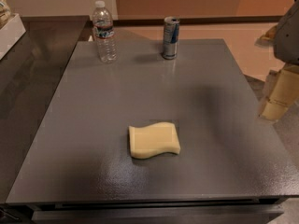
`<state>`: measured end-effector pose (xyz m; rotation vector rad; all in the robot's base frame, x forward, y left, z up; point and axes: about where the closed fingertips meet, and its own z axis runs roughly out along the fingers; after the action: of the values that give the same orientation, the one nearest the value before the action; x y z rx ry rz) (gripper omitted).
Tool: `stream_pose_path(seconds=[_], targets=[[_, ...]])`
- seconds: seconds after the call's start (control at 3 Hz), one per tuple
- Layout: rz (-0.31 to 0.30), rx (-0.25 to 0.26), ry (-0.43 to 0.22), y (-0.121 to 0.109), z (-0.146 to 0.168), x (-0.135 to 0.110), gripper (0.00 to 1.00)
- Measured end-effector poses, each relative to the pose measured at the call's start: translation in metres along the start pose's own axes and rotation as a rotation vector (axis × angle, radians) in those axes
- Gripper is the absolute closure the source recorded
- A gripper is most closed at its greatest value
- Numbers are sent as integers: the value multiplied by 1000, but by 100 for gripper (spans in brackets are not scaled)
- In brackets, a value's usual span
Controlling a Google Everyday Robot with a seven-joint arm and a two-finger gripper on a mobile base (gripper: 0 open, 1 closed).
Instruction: Move water bottle near sponge
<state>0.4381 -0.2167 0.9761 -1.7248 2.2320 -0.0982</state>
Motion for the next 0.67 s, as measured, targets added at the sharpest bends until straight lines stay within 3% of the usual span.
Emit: stream_pose_path(seconds=[0.33,0.67], targets=[[1,6,-4,-1,-1,-2,0],[0,41,-58,-10,-2,-27,0]])
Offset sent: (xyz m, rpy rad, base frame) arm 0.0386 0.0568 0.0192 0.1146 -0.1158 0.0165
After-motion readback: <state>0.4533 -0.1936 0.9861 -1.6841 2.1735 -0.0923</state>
